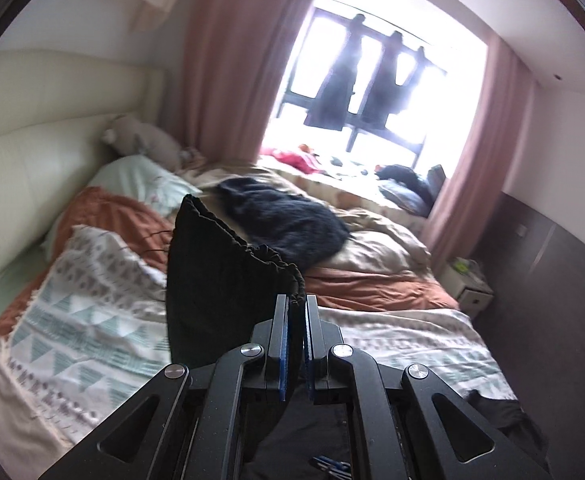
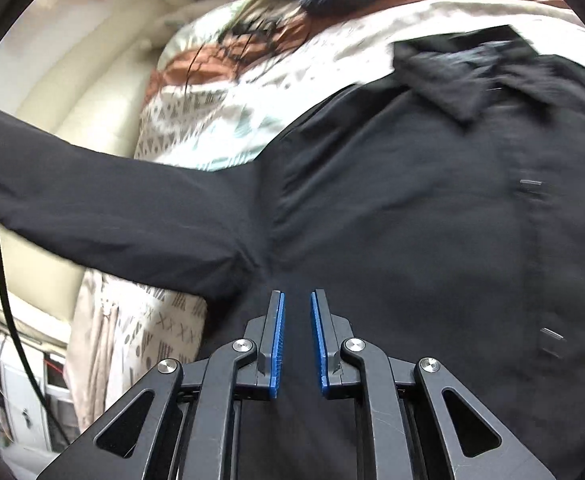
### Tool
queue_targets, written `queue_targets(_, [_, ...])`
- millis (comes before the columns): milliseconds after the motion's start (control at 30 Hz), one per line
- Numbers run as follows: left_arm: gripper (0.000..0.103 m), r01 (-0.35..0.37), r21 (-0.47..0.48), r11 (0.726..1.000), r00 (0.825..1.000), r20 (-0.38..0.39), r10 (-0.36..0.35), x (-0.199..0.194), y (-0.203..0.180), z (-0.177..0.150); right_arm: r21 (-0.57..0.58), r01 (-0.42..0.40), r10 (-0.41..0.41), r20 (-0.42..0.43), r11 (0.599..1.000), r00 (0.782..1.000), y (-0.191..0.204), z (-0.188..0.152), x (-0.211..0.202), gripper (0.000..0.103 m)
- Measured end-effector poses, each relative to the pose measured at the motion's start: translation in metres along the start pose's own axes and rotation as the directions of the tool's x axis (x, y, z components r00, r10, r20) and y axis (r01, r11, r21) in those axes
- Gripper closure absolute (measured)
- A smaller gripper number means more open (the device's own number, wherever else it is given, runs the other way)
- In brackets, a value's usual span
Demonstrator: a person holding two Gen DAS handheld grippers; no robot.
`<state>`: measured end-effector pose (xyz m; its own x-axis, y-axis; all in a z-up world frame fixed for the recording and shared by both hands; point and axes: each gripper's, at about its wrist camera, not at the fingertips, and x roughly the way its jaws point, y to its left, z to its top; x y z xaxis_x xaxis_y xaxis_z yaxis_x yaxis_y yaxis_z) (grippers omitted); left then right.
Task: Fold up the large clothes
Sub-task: 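Lift the held sleeve with the left tool, lay it across the shirt, open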
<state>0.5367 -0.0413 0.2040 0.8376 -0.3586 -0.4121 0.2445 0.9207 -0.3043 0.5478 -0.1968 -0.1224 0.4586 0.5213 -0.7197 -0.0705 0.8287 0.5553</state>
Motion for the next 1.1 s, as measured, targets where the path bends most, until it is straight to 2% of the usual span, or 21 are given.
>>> queue_targets(100, [0.097,0.05,0.038,0.998,0.999,-0.023,-0.049,0.013,-0.031,0.0,0.014,0.05,-0.051,0.061,0.999,0.997,-0.024,-0.012,-0.047,0.075])
queue_targets(333, [0.097,0.129,0.106,0.986,0.989,-0.089,-0.12,0.05,-0.09,-0.013,0.128,0.086,-0.107,0.17,0.988,0.98,-0.08,-0.039,-0.133,0.074])
queue_targets(533, [0.097,0.201,0.124,0.972,0.97,-0.163,-0.18,0.094,-0.138,-0.036,0.205,0.138,-0.186,0.237,0.969,0.953,-0.128,-0.065,-0.194,0.074])
queue_targets(633, [0.097,0.24,0.12,0.963,0.953,-0.218,-0.21,0.126,-0.164,-0.056,0.254,0.181,-0.246,0.256,0.95,0.935,-0.158,-0.079,-0.224,0.074])
queue_targets(733, [0.097,0.249,0.135,0.959,0.937,-0.284,-0.204,0.159,-0.189,-0.082,0.31,0.209,-0.297,0.269,0.927,0.916,-0.185,-0.094,-0.255,0.074])
queue_targets(833, [0.097,0.258,0.122,0.958,0.919,-0.337,-0.204,0.193,-0.201,-0.105,0.348,0.207,-0.308,0.265,0.914,0.914,-0.206,-0.105,-0.278,0.074])
queue_targets(900, [0.097,0.262,0.104,0.959,0.908,-0.365,-0.209,0.21,-0.204,-0.116,0.35,0.253,-0.353,0.26,0.902,0.899,-0.215,-0.112,-0.294,0.074])
queue_targets(933, [0.097,0.268,0.097,0.958,0.9,-0.38,-0.214,0.219,-0.207,-0.125,0.357,0.295,-0.396,0.253,0.886,0.883,-0.223,-0.12,-0.31,0.074])
queue_targets(1000, [0.097,0.274,0.092,0.957,0.891,-0.4,-0.216,0.23,-0.214,-0.136,0.363,0.305,-0.407,0.251,0.88,0.878,-0.227,-0.123,-0.315,0.074])
queue_targets(1033, [0.096,0.285,0.081,0.955,0.882,-0.412,-0.228,0.235,-0.217,-0.142,0.373,0.316,-0.422,0.249,0.872,0.872,-0.231,-0.127,-0.322,0.074])
queue_targets(1067, [0.091,0.291,0.067,0.954,0.876,-0.42,-0.238,0.239,-0.222,-0.145,0.38,0.325,-0.434,0.248,0.866,0.866,-0.235,-0.131,-0.327,0.074])
queue_targets(1100, [0.085,0.306,0.042,0.951,0.859,-0.442,-0.257,0.244,-0.222,-0.15,0.388,0.335,-0.447,0.248,0.859,0.86,-0.239,-0.134,-0.331,0.074])
